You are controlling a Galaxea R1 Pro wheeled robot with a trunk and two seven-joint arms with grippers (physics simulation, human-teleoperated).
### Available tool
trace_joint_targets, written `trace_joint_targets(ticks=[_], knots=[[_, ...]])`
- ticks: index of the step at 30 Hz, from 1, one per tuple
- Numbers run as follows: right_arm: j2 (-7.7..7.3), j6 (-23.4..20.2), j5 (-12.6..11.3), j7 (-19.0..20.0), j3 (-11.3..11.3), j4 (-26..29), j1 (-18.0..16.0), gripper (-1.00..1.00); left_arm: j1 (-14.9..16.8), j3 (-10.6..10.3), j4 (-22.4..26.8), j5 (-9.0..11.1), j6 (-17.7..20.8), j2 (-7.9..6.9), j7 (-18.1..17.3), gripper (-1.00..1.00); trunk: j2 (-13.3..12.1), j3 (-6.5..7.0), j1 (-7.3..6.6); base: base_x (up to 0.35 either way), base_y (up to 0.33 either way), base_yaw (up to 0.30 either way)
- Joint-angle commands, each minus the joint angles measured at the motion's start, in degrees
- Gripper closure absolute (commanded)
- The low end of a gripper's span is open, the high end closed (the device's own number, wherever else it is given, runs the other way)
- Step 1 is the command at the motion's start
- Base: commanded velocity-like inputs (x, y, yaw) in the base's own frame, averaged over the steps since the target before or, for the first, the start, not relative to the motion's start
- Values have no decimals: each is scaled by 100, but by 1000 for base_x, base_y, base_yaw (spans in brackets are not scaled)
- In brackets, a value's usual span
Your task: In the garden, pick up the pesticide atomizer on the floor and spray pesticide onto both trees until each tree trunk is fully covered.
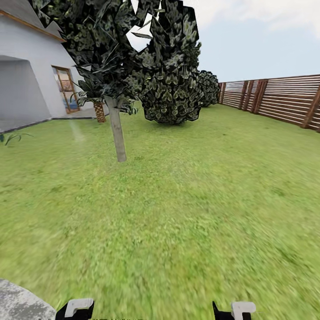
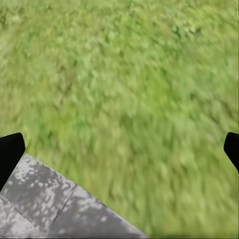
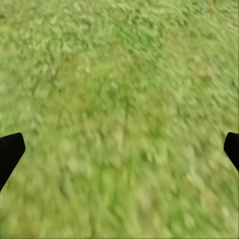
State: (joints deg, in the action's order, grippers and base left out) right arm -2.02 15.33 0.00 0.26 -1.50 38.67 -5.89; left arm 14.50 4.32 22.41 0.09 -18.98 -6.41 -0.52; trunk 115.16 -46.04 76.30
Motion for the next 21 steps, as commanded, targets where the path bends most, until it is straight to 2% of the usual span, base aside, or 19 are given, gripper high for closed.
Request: trace_joint_targets(ticks=[1, 10, 21], knots=[[0, 2, 0, 0, 0, 0, 0, -100, 0, 0, 0, 0, 0, 0, 0, -100, 0, 0, 0, 0, 0, 279], [0, 2, 0, 0, -1, 0, 0, -100, 1, 0, 0, 0, 0, 0, 7, -100, 0, 0, 0, 20, -2, 279], [0, 2, 0, 0, 8, -8, 0, -100, 1, -1, -9, 0, 0, 8, 10, -100, 0, 0, 0, 270, -173, 278]])
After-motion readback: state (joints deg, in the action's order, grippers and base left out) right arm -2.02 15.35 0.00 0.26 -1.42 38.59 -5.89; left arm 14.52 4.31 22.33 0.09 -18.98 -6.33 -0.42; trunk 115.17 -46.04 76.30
